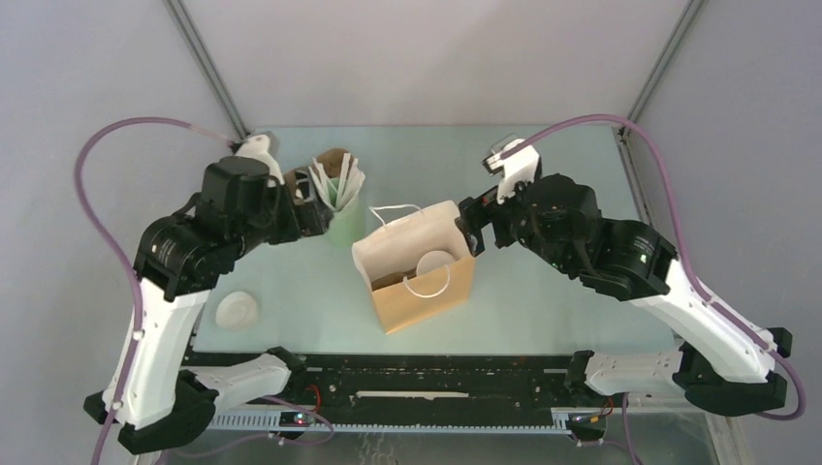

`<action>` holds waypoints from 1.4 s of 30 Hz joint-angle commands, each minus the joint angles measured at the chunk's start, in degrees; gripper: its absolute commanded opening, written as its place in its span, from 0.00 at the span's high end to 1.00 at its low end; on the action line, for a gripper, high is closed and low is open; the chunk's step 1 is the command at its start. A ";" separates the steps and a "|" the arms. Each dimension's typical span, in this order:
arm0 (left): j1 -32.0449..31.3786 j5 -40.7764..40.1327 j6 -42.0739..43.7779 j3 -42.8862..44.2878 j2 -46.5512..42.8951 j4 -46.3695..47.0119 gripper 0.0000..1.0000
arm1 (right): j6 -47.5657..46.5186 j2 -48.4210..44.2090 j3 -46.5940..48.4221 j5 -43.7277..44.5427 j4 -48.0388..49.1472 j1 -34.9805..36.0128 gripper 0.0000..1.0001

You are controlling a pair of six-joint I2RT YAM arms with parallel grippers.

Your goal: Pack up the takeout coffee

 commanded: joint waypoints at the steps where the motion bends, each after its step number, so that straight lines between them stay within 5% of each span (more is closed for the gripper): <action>1: 9.46 -7.19 3.61 -3.74 -0.09 7.69 0.12 | 6.29 -3.38 -0.88 0.77 -1.29 -2.17 0.00; 5: 18.90 -3.72 6.86 -8.51 4.58 15.29 0.16 | 7.99 -6.35 -1.95 -1.02 -3.52 -2.50 0.00; 12: 23.83 -0.89 12.23 -8.12 15.82 24.29 0.34 | 8.93 -14.06 -5.48 0.74 -7.19 -2.60 0.00; 17: 23.92 15.05 15.01 -7.38 21.55 36.54 0.30 | 7.78 -17.43 -5.56 2.96 -8.51 -2.72 0.00; 24: 23.92 20.98 14.41 -11.47 24.66 49.49 0.27 | 9.21 -19.61 -5.72 4.55 -10.19 -2.72 0.00; 33: 21.26 20.94 16.84 -8.90 29.19 49.04 0.44 | 11.01 -19.56 -5.65 2.87 -9.14 -2.72 0.00; 42: 19.31 7.29 20.59 -10.35 26.46 44.65 0.49 | 11.03 -19.89 -5.87 2.05 -9.10 -2.72 0.00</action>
